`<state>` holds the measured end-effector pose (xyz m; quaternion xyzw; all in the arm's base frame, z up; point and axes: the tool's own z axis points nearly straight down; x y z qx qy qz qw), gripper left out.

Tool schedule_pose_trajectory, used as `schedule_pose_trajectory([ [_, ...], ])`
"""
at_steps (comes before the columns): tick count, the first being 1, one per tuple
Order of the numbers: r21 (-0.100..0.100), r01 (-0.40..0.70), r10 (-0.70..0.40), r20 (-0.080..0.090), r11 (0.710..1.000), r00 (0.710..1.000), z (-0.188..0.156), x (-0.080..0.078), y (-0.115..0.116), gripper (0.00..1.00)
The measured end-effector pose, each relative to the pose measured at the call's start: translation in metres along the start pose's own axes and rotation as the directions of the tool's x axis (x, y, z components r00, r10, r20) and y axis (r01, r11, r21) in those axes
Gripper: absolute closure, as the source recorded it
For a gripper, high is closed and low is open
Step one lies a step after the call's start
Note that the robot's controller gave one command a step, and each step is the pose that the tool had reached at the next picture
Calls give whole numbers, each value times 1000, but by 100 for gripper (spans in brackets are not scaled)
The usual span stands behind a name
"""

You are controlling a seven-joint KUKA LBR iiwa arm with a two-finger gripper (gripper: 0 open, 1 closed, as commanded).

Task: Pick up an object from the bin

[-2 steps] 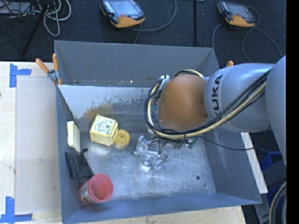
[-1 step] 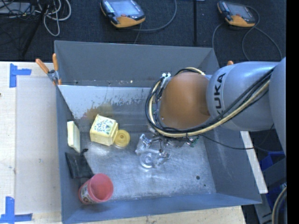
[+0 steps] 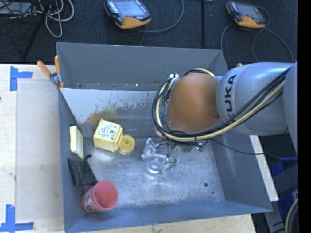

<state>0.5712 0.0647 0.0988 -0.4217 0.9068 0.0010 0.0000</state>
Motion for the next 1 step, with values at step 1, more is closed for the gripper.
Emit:
schedule_pose_trajectory([
  [1,2,0,0,2,1000,1000,-8,-1,0,100],
])
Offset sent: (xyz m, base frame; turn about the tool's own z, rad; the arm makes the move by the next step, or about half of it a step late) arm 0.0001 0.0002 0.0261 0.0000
